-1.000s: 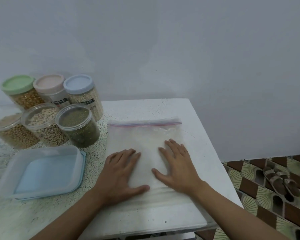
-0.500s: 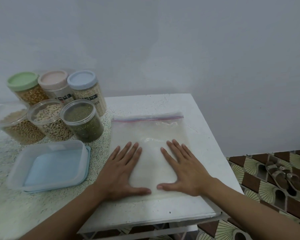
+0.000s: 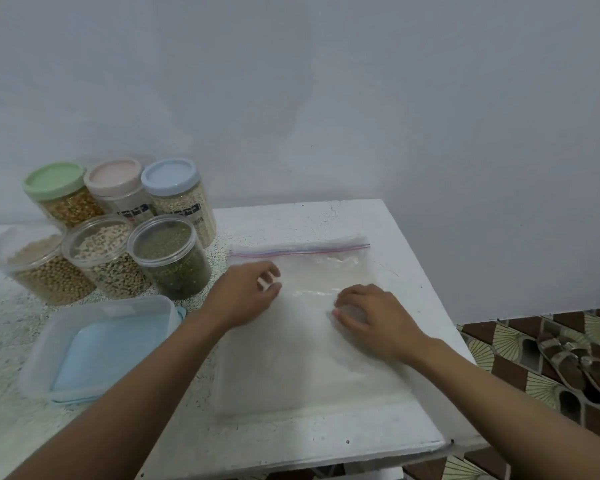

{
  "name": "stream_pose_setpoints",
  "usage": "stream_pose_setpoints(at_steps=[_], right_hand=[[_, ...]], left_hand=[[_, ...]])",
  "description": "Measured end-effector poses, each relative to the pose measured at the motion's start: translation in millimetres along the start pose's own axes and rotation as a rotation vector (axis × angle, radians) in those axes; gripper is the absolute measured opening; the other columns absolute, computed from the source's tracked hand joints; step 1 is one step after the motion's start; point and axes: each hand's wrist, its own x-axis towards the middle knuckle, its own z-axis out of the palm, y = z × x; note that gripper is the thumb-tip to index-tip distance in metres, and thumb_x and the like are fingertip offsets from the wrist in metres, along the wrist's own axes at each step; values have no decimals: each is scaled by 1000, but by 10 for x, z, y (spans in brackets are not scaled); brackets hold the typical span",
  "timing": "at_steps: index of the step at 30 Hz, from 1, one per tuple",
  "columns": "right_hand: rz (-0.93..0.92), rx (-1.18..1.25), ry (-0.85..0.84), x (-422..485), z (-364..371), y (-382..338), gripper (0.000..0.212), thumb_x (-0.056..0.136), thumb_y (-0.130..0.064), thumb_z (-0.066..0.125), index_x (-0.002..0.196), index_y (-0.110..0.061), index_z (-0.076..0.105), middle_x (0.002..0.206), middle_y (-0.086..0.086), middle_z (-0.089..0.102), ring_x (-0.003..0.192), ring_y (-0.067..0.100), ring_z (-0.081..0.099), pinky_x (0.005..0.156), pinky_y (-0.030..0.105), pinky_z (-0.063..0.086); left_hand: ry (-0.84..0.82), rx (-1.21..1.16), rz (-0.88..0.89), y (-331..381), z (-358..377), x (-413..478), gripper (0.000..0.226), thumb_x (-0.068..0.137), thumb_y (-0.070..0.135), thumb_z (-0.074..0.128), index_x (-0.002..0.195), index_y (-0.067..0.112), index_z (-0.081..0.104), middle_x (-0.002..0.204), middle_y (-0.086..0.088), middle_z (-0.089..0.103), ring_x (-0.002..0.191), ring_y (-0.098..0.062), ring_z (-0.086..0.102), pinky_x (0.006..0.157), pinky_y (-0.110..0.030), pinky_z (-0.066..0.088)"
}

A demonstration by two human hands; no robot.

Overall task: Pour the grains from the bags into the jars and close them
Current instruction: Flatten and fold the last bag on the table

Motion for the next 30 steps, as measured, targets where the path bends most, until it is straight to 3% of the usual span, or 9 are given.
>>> stream_pose_setpoints(at_steps=[4,7,10,13,16,19,22,25,30], right_hand=[[-68,-92,137,256,-4,56,45,90,-45,42,107,-19,75,109,-2,71,104,27,62,83,40,46],[-64,-224,172,423,63,141,49,85,-52,48,121,-25,69,128,2,62,125,30,51,94,46,38],[50,-228,118,487,128,188,70,84,-65,44,143,-30,54,153,6,43,148,30,29,112,52,27],[79,-240,53,470,208,227,79,87,-71,27,156,-34,35,166,4,23,156,25,11,120,54,13],[82,-262,19,471,227,228,79,90,-70,19,160,-35,26,169,2,15,157,23,4,122,54,7],[77,-246,38,469,243,230,75,93,-68,23,159,-33,29,168,1,17,157,23,6,122,54,9],[58,-233,140,465,253,230,64,95,-59,37,149,-26,46,160,0,35,153,23,20,117,53,22],[24,-290,272,447,245,202,41,93,-44,48,124,-21,62,141,2,52,137,28,38,103,51,33],[69,-349,319,416,234,195,27,89,-33,47,105,-21,65,105,-1,51,98,25,46,85,42,33]], left_hand=[[48,197,97,-2,123,450,43,98,32,59,139,19,56,136,-4,56,125,-26,49,101,-41,44],[-104,393,53,-8,226,697,51,102,32,51,150,18,42,151,-5,44,137,-30,39,109,-45,34],[-121,464,41,8,267,828,33,102,31,47,131,16,54,138,-6,51,125,-29,46,104,-45,32],[-107,513,27,46,253,924,27,98,32,50,119,18,60,125,-5,53,116,-28,51,101,-43,33],[-150,508,-23,99,202,1035,29,93,31,57,121,23,60,119,-3,54,112,-26,53,99,-42,31],[-237,410,-77,84,125,1146,32,89,28,62,120,23,58,119,2,57,106,-21,53,94,-38,31],[-320,348,-94,32,87,1213,36,88,29,66,121,22,56,116,4,57,102,-19,49,95,-37,39],[-357,394,-83,23,112,1243,35,86,30,68,117,18,55,115,1,59,102,-23,52,95,-37,46],[-393,437,-55,82,113,1256,28,91,37,64,101,15,51,104,-2,58,94,-24,54,78,-32,42]])
